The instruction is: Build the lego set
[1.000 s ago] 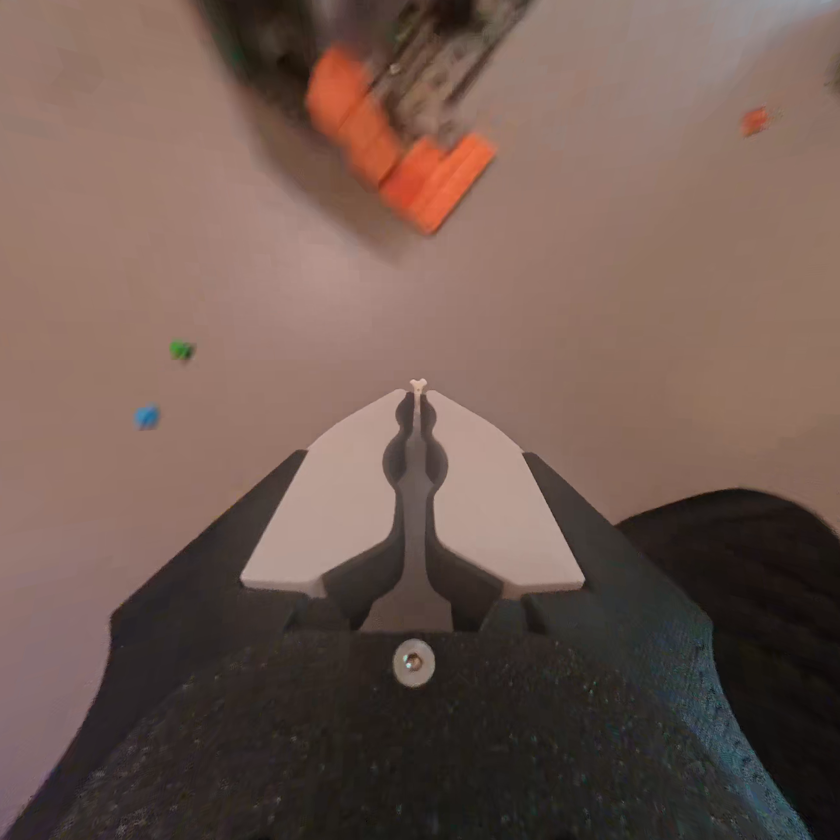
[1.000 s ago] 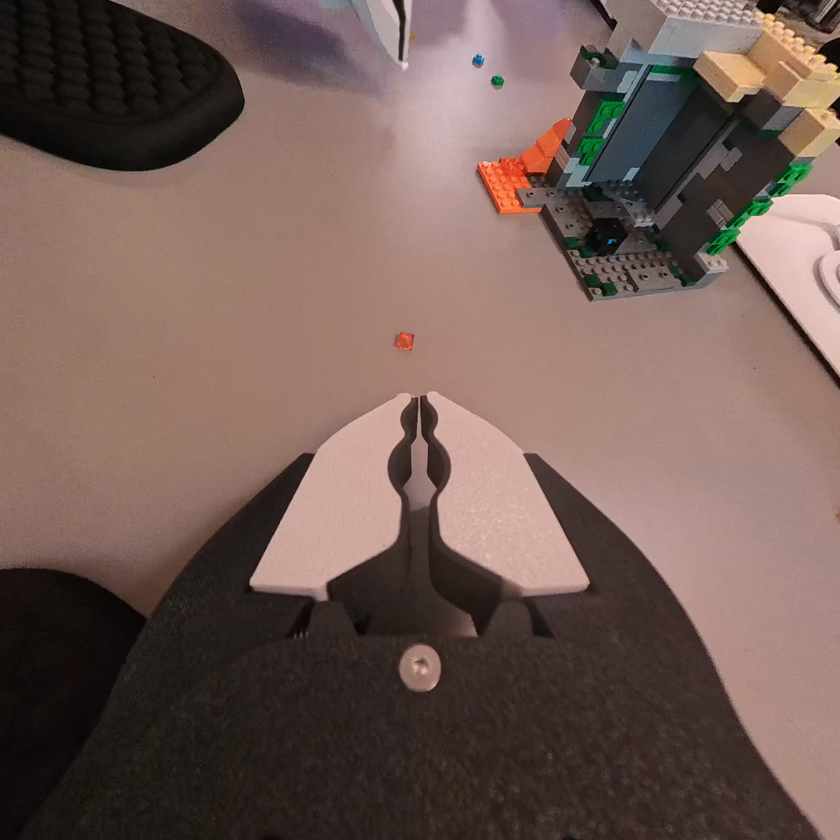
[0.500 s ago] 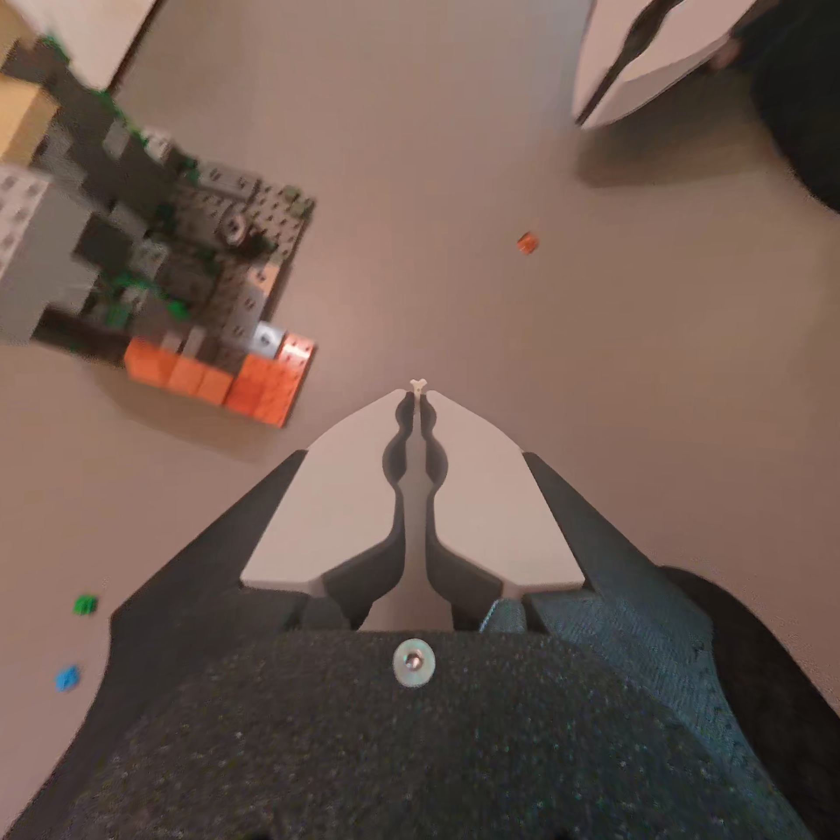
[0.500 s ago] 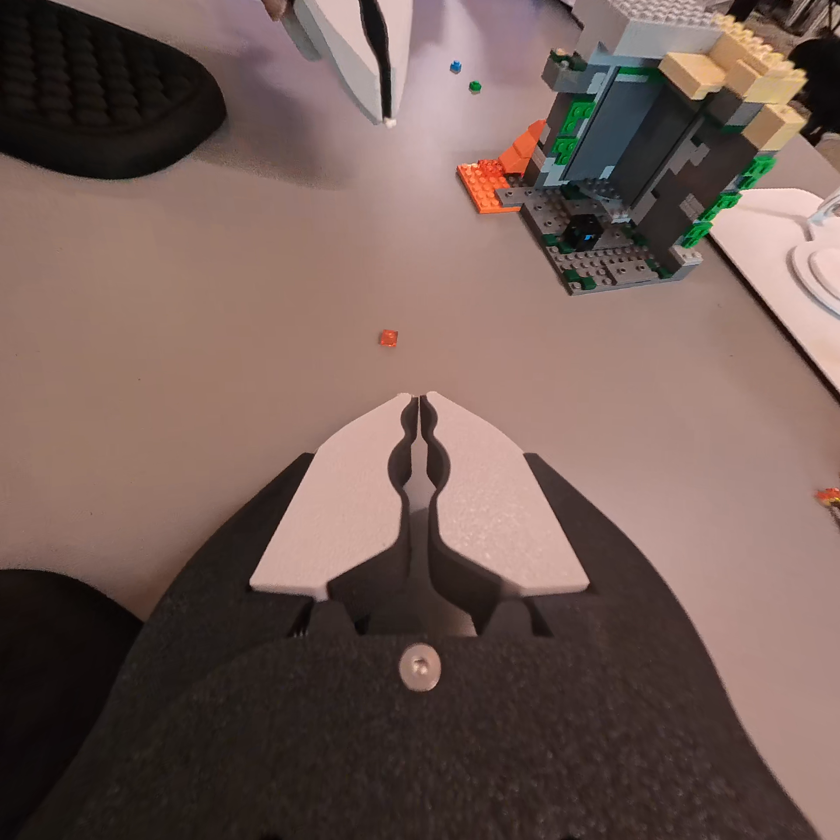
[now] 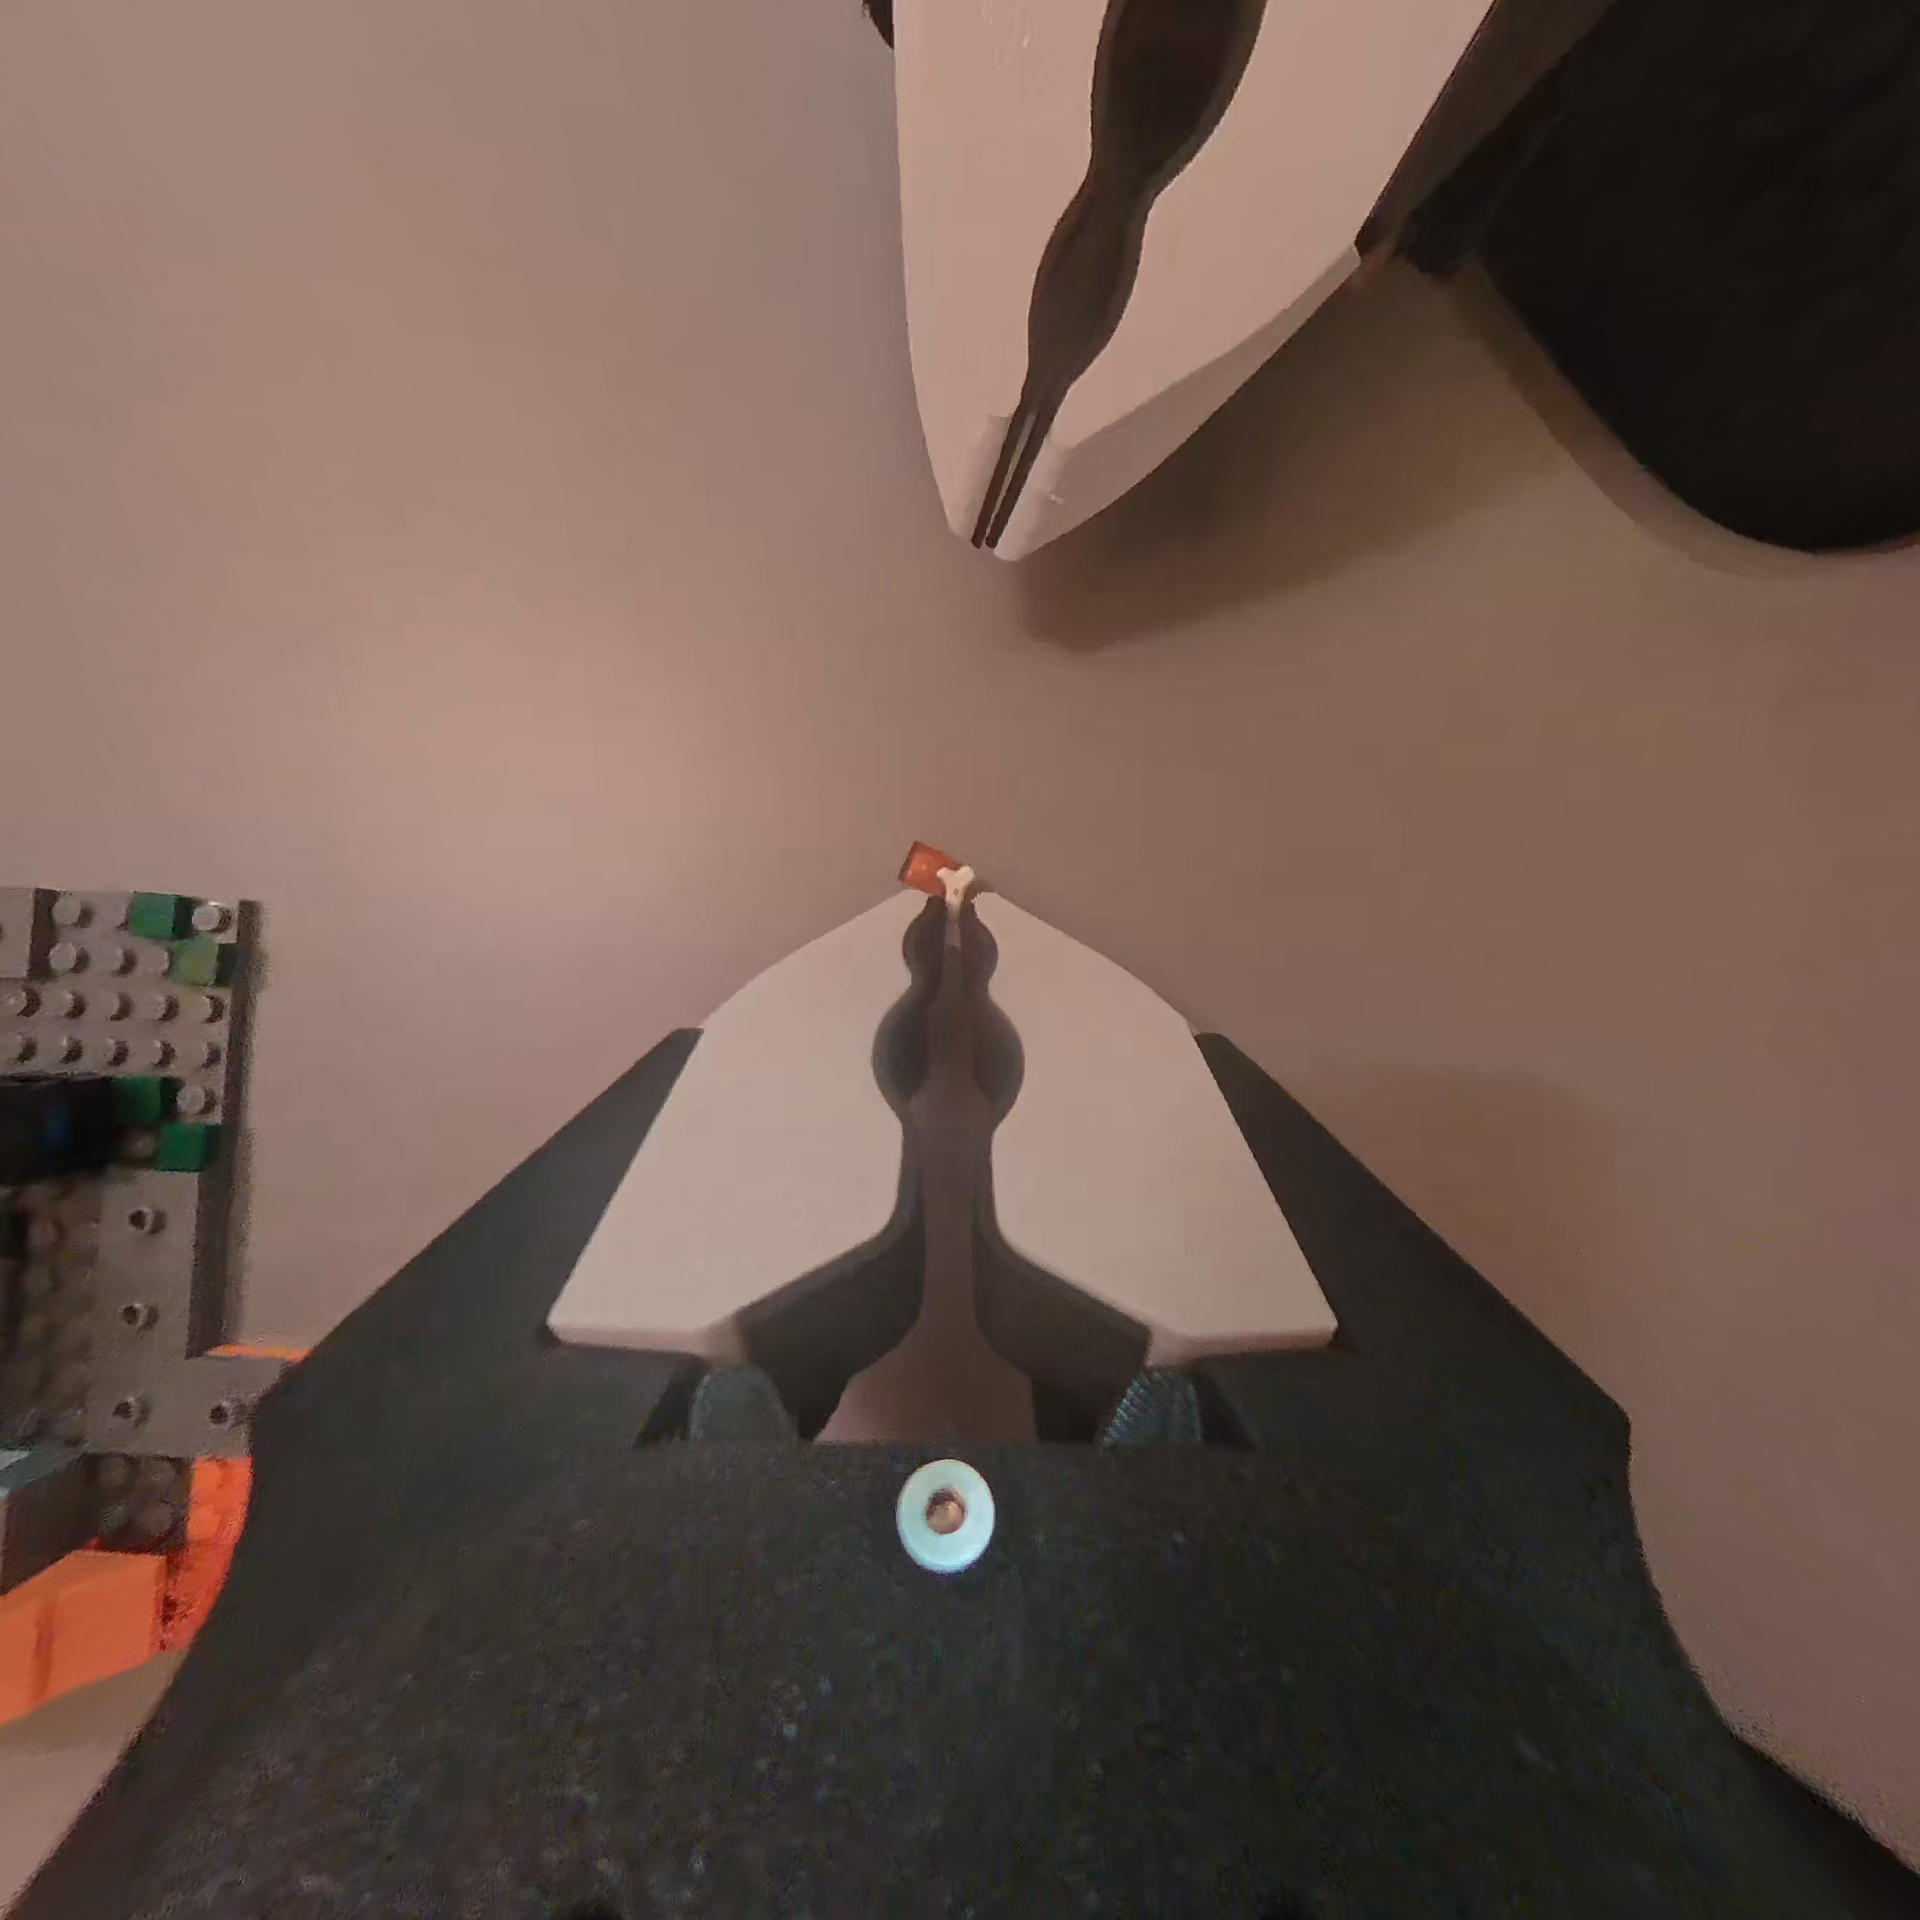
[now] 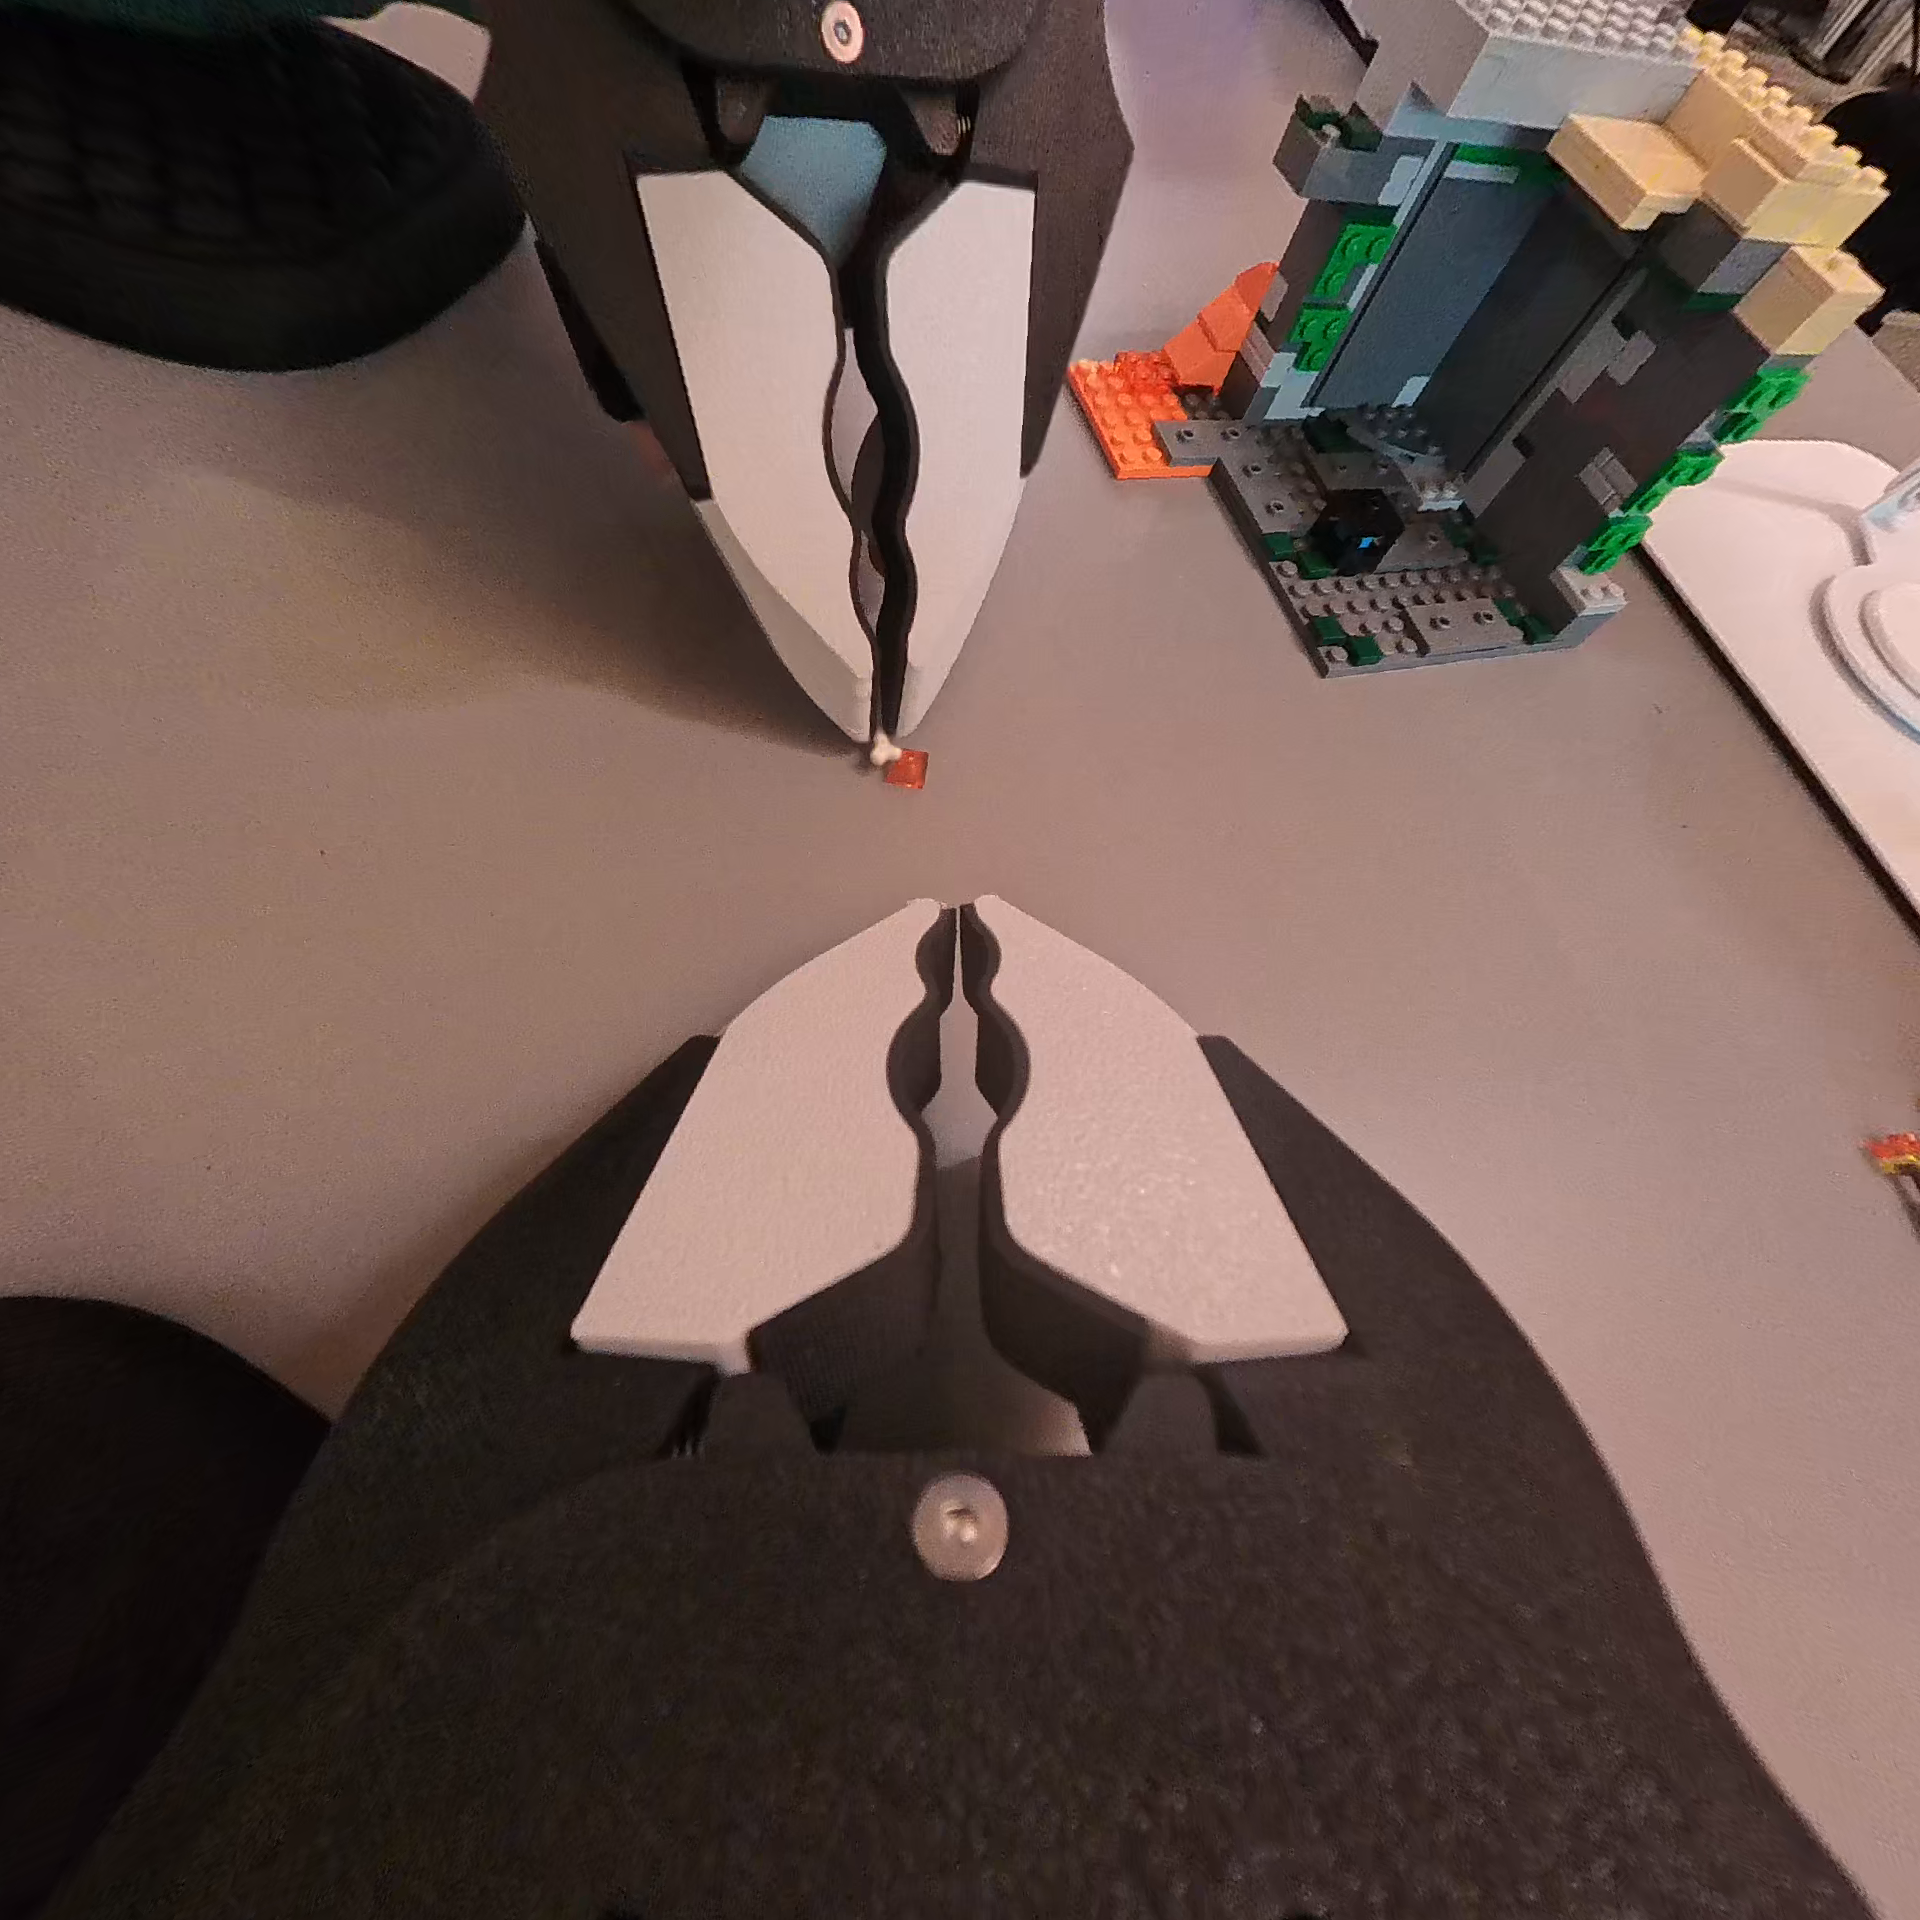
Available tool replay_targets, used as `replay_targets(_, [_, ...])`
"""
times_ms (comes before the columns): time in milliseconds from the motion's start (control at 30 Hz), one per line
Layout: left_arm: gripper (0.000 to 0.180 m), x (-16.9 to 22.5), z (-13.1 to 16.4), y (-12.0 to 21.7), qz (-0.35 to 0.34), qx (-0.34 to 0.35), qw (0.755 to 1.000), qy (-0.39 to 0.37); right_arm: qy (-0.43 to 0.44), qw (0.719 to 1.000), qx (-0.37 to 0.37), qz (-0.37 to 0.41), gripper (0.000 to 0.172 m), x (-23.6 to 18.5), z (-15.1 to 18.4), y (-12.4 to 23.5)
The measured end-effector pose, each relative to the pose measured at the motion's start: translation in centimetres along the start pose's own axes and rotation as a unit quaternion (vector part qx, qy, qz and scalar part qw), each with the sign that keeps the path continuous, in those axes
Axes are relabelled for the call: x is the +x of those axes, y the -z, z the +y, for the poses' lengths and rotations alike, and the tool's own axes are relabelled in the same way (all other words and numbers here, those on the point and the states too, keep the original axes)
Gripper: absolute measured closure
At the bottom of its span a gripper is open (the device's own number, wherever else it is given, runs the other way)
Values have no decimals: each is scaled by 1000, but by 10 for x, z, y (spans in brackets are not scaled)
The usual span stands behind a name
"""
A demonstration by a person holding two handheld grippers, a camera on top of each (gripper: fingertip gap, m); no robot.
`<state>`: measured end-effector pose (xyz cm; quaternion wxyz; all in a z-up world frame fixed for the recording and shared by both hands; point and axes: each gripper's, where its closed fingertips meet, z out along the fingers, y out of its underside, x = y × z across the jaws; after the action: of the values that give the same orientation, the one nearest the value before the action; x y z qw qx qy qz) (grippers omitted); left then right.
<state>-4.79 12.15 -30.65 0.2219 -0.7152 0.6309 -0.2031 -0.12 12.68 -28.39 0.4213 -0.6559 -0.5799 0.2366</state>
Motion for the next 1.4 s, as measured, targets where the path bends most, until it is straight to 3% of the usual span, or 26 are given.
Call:
replay_targets(267, [163, 0, 1, 9, -8, 8, 1000, 11, 2, 1000, -2, -3, 171, -2, 0, -1])
replay_targets(433, [161, -21, 18, 55, -73, 31, 996, 41, 0, 1000, -1, -2, 171, -2, 0, 0])
replay_targets(533, [161, -50, 54, 99, -140, 27, 986, 90, -3, 1000, 0, -3, 171, -1, 0, 0])
replay_targets(767, [163, -101, 186, 174, -230, -52, 947, 220, -7, 1000, 1, -6, 171, -1, 0, 0])
replay_targets(933, [161, -109, 233, 180, -230, -95, 934, 255, -8, 1000, 2, -5, 171, -1, -1, 0])
replay_targets(1300, [160, -109, 255, 178, -201, -150, 930, 269, -15, 1000, 6, -8, 171, 0, -1, 1])
replay_targets(1400, [168, -106, 253, 176, -178, -137, 933, 282, -15, 1000, 5, -8, 171, -1, -1, 1])
